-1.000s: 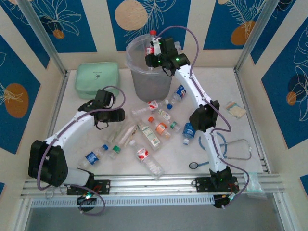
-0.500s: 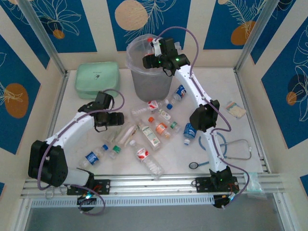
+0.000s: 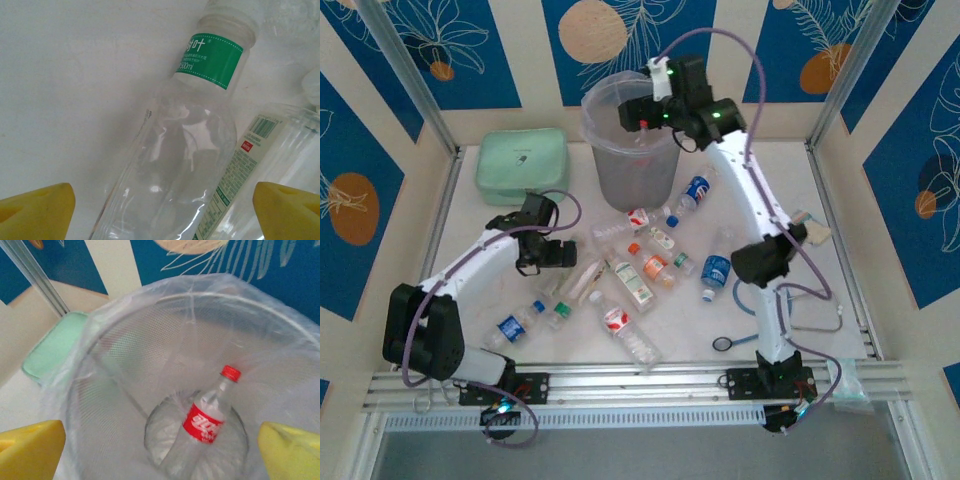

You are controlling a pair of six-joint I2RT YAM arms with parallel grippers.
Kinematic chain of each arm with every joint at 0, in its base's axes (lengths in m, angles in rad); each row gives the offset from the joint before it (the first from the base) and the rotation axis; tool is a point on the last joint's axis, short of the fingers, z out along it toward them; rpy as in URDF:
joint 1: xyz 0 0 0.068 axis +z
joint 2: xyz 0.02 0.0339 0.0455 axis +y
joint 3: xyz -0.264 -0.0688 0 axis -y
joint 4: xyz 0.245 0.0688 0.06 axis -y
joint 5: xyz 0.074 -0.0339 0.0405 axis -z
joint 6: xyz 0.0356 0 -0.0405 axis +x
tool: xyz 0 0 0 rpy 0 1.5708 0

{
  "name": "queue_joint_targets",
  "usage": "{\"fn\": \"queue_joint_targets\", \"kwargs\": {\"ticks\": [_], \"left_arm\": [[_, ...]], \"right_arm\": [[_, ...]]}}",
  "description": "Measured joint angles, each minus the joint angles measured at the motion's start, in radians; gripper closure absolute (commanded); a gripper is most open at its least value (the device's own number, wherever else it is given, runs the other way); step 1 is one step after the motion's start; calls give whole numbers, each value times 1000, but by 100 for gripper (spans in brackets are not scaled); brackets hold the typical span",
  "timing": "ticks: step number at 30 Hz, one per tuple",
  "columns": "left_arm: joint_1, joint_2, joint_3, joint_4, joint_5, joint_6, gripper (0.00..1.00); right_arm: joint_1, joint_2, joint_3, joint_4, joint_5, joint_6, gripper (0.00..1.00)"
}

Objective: Put the plastic bottles in the bin

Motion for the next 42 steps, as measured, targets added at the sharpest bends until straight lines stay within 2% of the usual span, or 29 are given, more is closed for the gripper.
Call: {"fn": "queue_joint_targets", "kwargs": {"ticks": [5,11,17,19,25,31,34,36,42], "left_arm": [[0,7,-6,14,18,16,13],[0,49,-20,35,33,23,18],[0,107,-20,36,36,27,31],[0,122,-20,35,36,35,40],[0,127,0,30,24,49,54],[0,109,28,32,13,45,59],[0,40,32,28,-2,41,61],[0,-16,56,20,-28,42,66],[0,-163,279,-7,-144,69,72]], "right_arm": [[-78,-372,-400,39,-12,78,1],[-271,-671,-844,131,-166,240,1],[-428,-782,-1158,189,-321,367,1],[-438,-810,-1252,194,-352,383,1],[-432,-884,-1514,248,-388,419,2],[-423,-893,-1656,298,-417,458,10],[-410,-896,-1663,301,-395,455,11],[-410,-909,-1680,301,-373,452,11],[-432,-969,-1736,296,-300,448,12]]}}
